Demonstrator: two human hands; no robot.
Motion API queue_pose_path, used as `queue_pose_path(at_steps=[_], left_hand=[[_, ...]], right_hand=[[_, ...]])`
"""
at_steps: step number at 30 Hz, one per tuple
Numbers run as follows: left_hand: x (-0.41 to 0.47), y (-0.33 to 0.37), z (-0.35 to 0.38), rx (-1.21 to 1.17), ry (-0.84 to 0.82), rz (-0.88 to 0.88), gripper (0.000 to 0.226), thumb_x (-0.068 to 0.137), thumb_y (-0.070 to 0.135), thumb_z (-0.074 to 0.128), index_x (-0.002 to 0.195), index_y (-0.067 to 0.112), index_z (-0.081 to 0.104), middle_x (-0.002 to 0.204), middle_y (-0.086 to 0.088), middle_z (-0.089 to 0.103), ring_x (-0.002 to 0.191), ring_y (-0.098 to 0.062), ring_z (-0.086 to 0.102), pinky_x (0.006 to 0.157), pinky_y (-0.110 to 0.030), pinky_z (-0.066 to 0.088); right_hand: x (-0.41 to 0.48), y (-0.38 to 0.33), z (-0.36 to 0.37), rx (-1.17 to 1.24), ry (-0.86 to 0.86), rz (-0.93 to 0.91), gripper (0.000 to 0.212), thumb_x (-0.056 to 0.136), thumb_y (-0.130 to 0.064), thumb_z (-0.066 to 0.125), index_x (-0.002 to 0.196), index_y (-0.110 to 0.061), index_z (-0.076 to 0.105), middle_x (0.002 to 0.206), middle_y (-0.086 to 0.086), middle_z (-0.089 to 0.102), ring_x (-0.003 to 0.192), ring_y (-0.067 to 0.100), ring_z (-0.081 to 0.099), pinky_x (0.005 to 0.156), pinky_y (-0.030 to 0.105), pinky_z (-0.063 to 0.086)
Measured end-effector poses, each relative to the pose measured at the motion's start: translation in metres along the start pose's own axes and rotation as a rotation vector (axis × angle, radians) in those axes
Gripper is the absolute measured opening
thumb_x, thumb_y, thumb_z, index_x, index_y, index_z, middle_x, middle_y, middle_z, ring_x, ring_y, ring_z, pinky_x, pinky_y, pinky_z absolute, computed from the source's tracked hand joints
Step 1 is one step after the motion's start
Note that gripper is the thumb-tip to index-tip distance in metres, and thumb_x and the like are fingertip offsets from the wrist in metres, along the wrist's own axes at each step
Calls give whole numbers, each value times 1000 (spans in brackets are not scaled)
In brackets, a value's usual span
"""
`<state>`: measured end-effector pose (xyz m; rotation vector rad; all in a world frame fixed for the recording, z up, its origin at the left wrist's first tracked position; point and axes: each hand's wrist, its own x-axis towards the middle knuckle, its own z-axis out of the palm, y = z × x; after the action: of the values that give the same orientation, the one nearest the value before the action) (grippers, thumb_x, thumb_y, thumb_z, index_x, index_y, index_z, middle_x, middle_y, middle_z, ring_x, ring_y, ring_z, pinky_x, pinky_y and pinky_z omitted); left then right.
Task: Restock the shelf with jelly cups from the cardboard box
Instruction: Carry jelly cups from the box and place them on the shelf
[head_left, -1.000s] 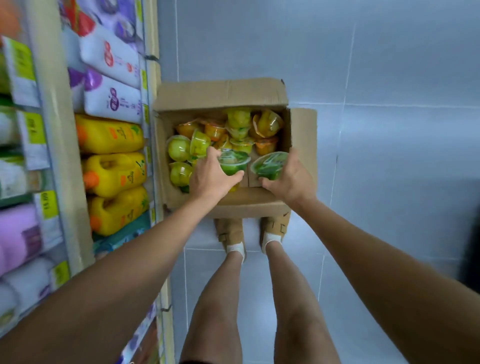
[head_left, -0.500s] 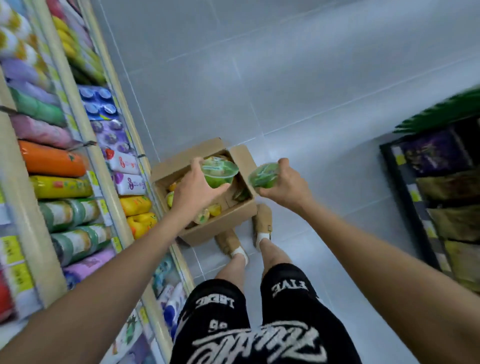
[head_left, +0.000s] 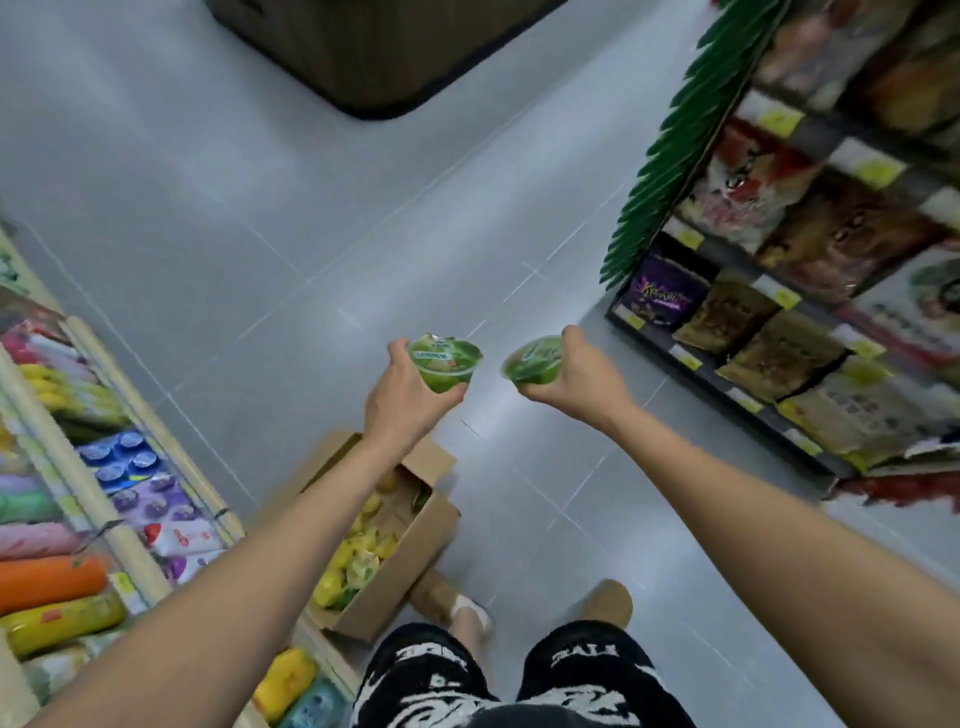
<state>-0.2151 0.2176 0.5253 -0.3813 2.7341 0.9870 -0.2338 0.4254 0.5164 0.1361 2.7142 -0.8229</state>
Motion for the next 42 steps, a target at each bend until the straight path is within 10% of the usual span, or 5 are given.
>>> queue_pose_path(at_steps=[17, 42], left_hand=[[-49, 371, 133, -129, 22, 507, 86, 72, 49, 75, 134, 17, 25, 120, -1, 61, 105, -24, 61, 87, -41, 51], [-79, 809, 110, -548, 184, 1348, 84, 76, 38, 76, 136, 13, 23, 130, 0, 50, 116, -18, 54, 91, -39, 50]], right_hand=[[-92, 234, -330, 84, 534, 92, 70, 73, -55, 75, 113, -10, 39, 92, -1, 53, 83, 20, 57, 54, 31, 46], [-134, 262, -699, 21, 1458, -71, 75, 73, -47, 78, 122, -7, 38, 103, 2, 59, 93, 23, 59, 78, 43, 52]])
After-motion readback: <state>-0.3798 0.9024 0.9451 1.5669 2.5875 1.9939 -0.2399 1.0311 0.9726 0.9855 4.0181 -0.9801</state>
